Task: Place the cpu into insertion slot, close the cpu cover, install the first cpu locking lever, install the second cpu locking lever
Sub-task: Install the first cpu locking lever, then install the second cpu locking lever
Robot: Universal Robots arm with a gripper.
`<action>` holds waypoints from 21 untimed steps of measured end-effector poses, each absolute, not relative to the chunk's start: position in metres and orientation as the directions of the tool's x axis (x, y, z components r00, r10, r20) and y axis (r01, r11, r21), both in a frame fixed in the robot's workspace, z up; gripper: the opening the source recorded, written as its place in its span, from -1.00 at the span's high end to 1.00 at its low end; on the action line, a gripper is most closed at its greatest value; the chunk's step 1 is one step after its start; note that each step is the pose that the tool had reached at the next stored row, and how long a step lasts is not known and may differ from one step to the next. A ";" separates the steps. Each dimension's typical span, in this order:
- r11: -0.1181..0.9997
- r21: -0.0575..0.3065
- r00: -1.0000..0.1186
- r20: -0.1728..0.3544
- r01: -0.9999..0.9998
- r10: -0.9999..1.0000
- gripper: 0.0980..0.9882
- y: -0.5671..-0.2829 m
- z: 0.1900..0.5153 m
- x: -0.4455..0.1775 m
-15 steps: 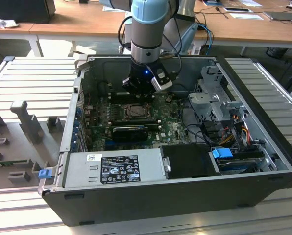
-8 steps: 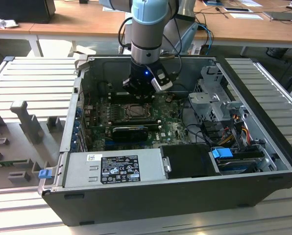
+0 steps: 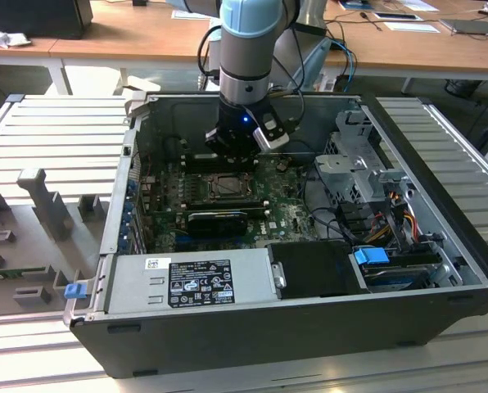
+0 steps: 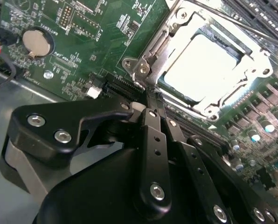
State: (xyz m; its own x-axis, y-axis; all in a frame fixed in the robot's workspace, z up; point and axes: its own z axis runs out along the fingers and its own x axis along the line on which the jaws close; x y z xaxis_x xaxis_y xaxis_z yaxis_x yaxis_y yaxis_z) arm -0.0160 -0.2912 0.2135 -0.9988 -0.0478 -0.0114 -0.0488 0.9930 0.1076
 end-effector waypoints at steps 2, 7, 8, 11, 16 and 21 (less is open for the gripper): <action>0.993 0.107 -0.999 -0.011 -0.049 -0.048 0.98 -0.291 0.219 -0.016; 0.993 0.106 -0.999 -0.011 -0.049 -0.048 0.98 -0.295 0.220 -0.016; 0.993 0.106 -0.999 -0.011 -0.049 -0.048 0.98 -0.296 0.220 -0.016; 0.993 0.106 -0.999 -0.011 -0.049 -0.048 0.98 -0.298 0.220 -0.016; 0.993 0.107 -0.999 -0.011 -0.049 -0.048 0.98 -0.299 0.220 -0.016; 0.993 0.106 -0.999 -0.011 -0.049 -0.048 0.98 -0.304 0.220 -0.016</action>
State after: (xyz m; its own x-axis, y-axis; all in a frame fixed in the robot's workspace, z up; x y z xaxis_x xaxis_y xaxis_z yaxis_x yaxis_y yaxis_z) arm -0.0160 -0.3043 0.2196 -0.9988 -0.0478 -0.0111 -0.0487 0.9931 0.1064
